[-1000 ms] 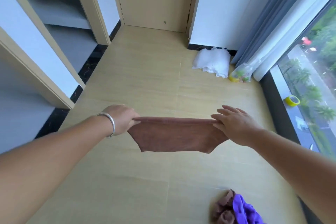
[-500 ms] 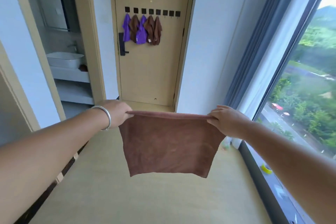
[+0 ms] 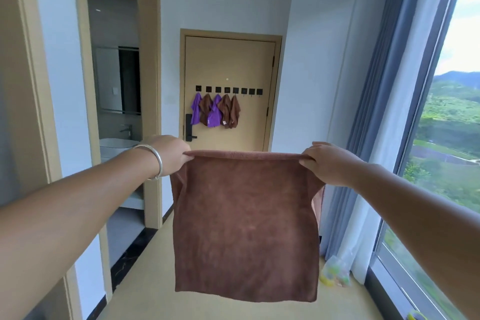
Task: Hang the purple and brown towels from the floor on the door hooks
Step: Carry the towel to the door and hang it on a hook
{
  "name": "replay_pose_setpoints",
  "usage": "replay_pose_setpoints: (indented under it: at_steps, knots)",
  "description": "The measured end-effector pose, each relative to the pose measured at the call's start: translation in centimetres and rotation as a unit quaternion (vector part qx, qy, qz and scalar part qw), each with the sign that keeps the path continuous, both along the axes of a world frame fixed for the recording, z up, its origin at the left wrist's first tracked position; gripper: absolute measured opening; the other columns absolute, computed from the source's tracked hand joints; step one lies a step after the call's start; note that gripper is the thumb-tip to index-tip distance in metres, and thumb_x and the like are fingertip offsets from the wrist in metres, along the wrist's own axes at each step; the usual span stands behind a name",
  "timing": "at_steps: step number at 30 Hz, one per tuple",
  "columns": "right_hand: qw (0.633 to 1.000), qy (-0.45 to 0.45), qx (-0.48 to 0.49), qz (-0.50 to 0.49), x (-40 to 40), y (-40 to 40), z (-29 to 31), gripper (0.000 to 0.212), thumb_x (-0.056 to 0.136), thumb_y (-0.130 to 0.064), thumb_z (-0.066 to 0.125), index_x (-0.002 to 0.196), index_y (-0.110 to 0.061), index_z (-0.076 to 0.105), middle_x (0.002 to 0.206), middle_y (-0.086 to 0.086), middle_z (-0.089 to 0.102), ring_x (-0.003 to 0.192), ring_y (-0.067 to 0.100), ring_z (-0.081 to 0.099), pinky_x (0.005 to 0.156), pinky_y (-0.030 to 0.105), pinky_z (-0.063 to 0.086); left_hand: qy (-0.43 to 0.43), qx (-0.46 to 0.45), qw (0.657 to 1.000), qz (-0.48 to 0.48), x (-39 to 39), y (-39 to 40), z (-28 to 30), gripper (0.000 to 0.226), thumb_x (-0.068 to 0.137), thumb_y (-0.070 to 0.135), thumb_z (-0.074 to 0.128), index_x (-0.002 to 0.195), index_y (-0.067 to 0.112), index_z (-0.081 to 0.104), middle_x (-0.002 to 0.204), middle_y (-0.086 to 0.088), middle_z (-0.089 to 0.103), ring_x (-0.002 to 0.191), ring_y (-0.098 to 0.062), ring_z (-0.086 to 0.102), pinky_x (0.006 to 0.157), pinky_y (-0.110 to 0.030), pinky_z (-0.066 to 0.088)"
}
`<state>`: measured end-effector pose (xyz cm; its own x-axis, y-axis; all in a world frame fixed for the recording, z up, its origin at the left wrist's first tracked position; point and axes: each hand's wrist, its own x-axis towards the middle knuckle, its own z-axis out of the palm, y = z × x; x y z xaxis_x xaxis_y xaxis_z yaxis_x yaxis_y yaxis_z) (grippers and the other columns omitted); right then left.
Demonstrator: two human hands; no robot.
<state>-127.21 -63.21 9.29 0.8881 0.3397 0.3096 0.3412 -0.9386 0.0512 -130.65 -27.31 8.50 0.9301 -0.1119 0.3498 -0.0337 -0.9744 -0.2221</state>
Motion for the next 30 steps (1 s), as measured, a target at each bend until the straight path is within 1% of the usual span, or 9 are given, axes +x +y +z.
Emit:
replay_pose_setpoints:
  at_steps: [3,7,9,11,13,16,20,23,30]
  knots:
    - [1.0,-0.011,0.01,0.003,0.5,1.1,0.8,0.037,0.102,-0.04,0.034,0.112,-0.026,0.066,0.101,-0.012,0.058,0.125,0.016,0.043,0.1,0.036,0.037,-0.031,0.005,1.0,-0.001,0.2,1.1,0.8,0.043,0.102,0.042,0.03,0.069,0.025,0.051,0.072,0.006,0.057,0.066,-0.011,0.051,0.056,-0.029,0.034]
    - [1.0,-0.008,-0.011,0.001,2.6,2.2,0.5,0.04,0.103,-0.042,0.032,0.119,-0.024,0.064,0.127,-0.005,0.06,0.138,0.016,0.032,0.109,0.04,0.03,-0.039,0.014,0.999,0.003,1.7,2.3,0.5,0.044,0.102,0.043,0.029,0.068,0.025,0.05,0.073,0.007,0.058,0.069,-0.014,0.054,0.059,-0.029,0.035]
    - [1.0,0.002,-0.022,0.003,4.0,2.8,0.1,0.04,0.102,-0.043,0.032,0.12,-0.025,0.063,0.131,-0.005,0.059,0.141,0.016,0.028,0.111,0.04,0.029,-0.024,0.016,1.0,0.006,3.0,2.9,0.2,0.044,0.102,0.042,0.029,0.072,0.023,0.053,0.077,0.006,0.061,0.074,-0.016,0.056,0.062,-0.03,0.037]
    - [1.0,0.01,-0.026,0.009,6.0,3.2,-0.4,0.04,0.102,-0.043,0.032,0.122,-0.026,0.062,0.132,-0.007,0.057,0.141,0.015,0.027,0.111,0.04,0.028,-0.017,0.028,0.999,0.008,4.6,3.4,-0.3,0.043,0.102,0.043,0.029,0.073,0.024,0.053,0.079,0.007,0.062,0.075,-0.016,0.057,0.059,-0.029,0.034]
    - [0.999,0.012,-0.03,0.015,8.3,3.7,-0.9,0.04,0.102,-0.044,0.032,0.122,-0.026,0.062,0.13,-0.007,0.058,0.14,0.016,0.03,0.111,0.039,0.03,-0.014,0.03,0.999,0.006,6.6,3.8,-0.7,0.043,0.102,0.044,0.03,0.07,0.024,0.05,0.076,0.007,0.06,0.073,-0.015,0.055,0.056,-0.028,0.031]
    - [0.999,0.014,-0.047,0.022,12.9,4.1,-1.5,0.042,0.102,-0.045,0.031,0.123,-0.025,0.062,0.135,-0.007,0.056,0.142,0.016,0.027,0.114,0.041,0.028,0.011,0.013,1.0,0.008,10.2,4.2,-1.2,0.044,0.102,0.045,0.032,0.066,0.026,0.047,0.071,0.009,0.056,0.072,-0.014,0.054,0.06,-0.028,0.034]
    - [0.999,0.002,-0.041,0.024,19.7,4.3,-1.7,0.042,0.101,-0.046,0.032,0.118,-0.024,0.064,0.126,-0.004,0.059,0.136,0.017,0.035,0.108,0.041,0.035,0.026,0.017,0.999,0.027,16.1,3.9,-1.0,0.041,0.102,0.045,0.03,0.07,0.028,0.048,0.078,0.007,0.058,0.076,-0.015,0.056,0.066,-0.029,0.039]
    - [0.999,-0.007,-0.033,0.019,24.0,4.1,-1.3,0.043,0.101,-0.048,0.031,0.116,-0.025,0.065,0.12,-0.004,0.06,0.127,0.018,0.043,0.104,0.041,0.039,0.025,0.011,0.999,0.034,20.2,3.5,-0.3,0.04,0.103,0.044,0.029,0.078,0.027,0.056,0.084,0.006,0.062,0.081,-0.016,0.058,0.074,-0.031,0.044]
    - [0.999,-0.027,-0.023,0.007,34.6,3.1,1.0,0.046,0.101,-0.049,0.028,0.119,-0.025,0.063,0.124,-0.003,0.059,0.134,0.019,0.037,0.107,0.042,0.036,-0.006,0.002,0.999,0.037,30.0,2.2,2.3,0.042,0.102,0.046,0.027,0.072,0.028,0.051,0.076,0.007,0.058,0.073,-0.014,0.055,0.062,-0.027,0.035]
